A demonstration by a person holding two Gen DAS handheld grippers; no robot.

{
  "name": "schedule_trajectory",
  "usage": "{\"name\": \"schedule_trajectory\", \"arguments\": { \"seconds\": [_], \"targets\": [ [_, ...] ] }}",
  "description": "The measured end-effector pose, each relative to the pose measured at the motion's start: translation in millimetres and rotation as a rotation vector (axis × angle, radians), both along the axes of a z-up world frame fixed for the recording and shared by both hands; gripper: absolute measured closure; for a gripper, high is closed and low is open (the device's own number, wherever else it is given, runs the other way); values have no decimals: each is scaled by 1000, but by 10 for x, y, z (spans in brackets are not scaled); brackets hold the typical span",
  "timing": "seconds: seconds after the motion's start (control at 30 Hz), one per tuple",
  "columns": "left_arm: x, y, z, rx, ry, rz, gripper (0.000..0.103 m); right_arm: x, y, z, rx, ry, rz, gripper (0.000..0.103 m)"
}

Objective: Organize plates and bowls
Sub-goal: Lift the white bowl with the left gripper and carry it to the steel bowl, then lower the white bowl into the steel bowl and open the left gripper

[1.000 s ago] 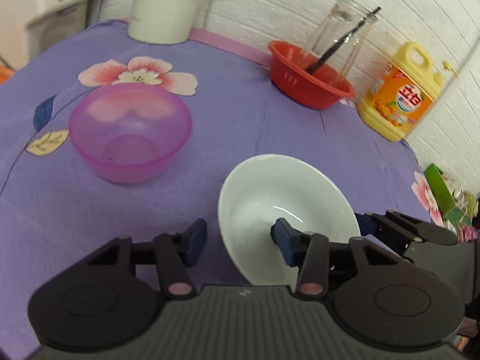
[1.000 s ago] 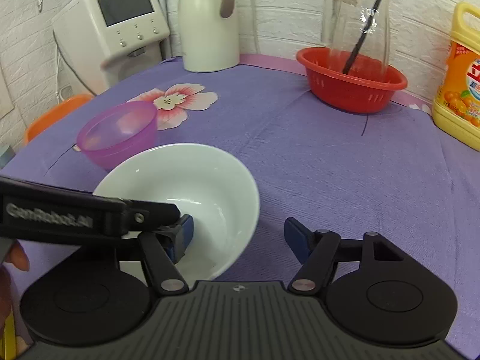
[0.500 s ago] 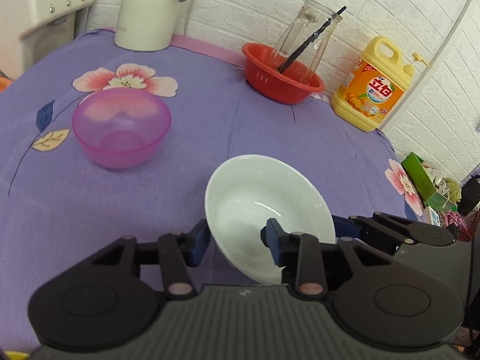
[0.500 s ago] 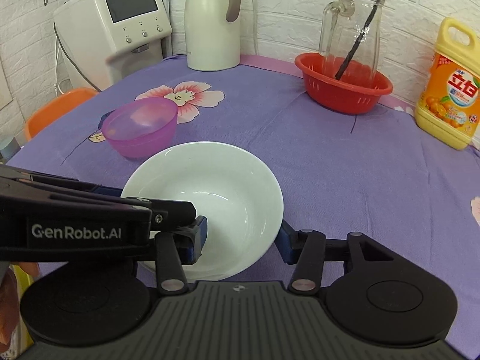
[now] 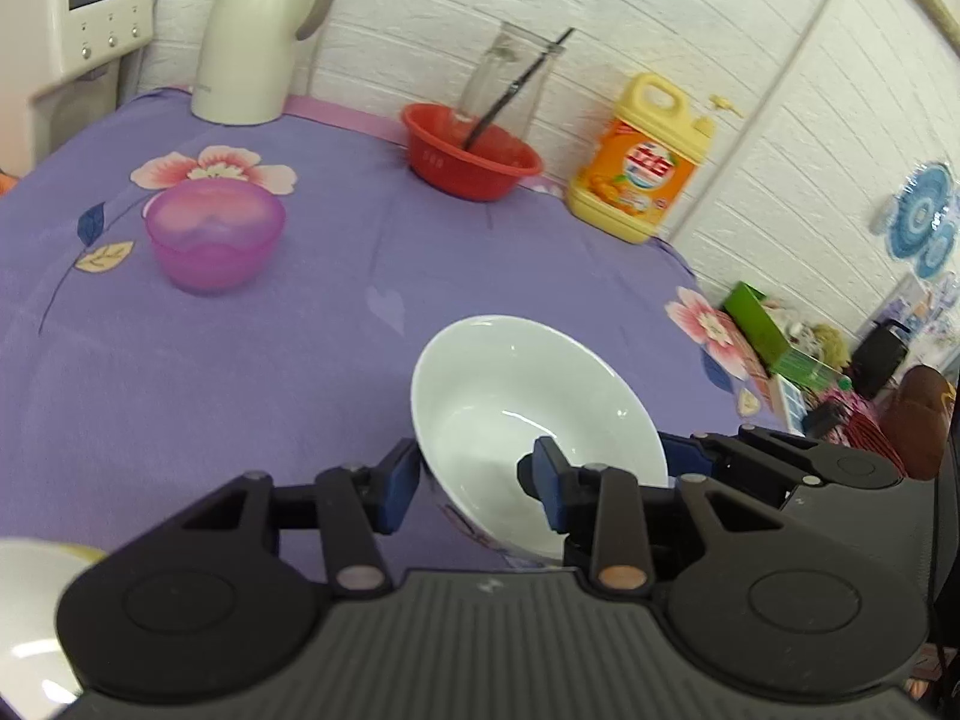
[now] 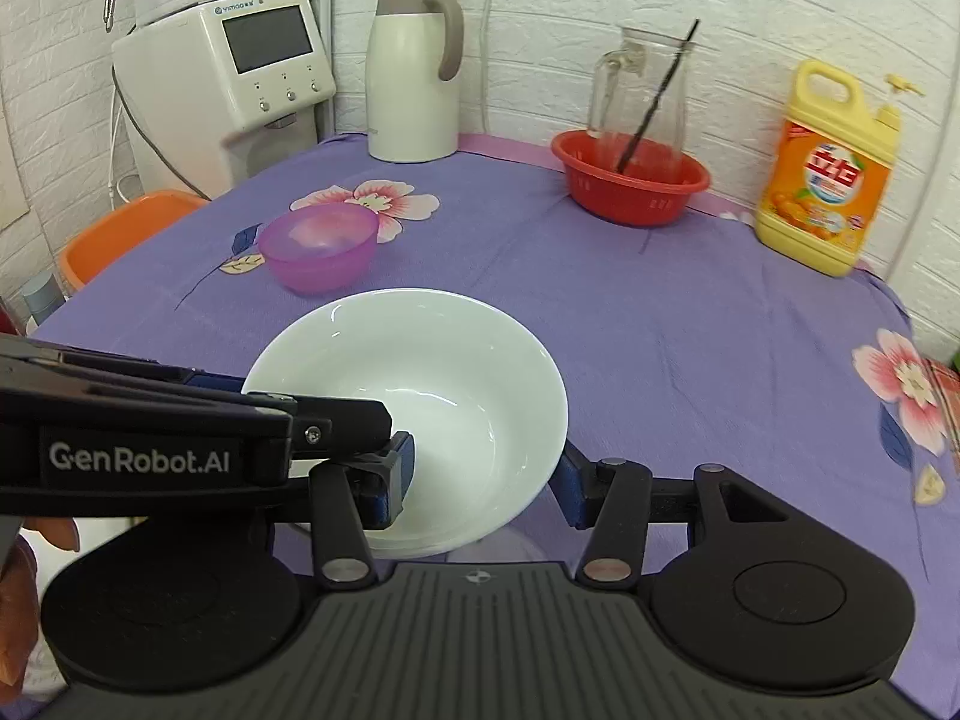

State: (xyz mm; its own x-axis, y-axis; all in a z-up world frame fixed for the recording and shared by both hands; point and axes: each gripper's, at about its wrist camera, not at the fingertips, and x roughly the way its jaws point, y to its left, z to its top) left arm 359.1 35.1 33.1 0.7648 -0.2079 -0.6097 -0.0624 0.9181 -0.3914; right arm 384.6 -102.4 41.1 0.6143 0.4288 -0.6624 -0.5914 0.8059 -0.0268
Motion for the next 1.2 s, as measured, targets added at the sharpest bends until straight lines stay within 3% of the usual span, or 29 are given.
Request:
{"name": "schedule_trajectory", "arguments": {
  "seconds": [0.47,0.67,0.97,1.03,1.1,1.2],
  "targets": [
    [-919,-497,-171,-4,-14,-129,68,-1008,-544,-151,-5,-10,-107,10],
    [-1060,-505,-312,6,10,-131,68,-1220,-535,-292,-34,-17,-98,10],
    [-992,-437,-402,-5,23,-141,67,-1199,-520,-371,-9,17,-81,9],
    [-980,-417,-407,-22,24,-149,58,-1220,-527,-371,-5,16,-76,8],
    [-970,-403,-401,-41,21,-161,38,-1241,-539,-363,11,15,-71,5],
    [-978,-413,-348,-43,6,-172,28,-1284,-575,-303,42,0,-68,0]
  ]
}}
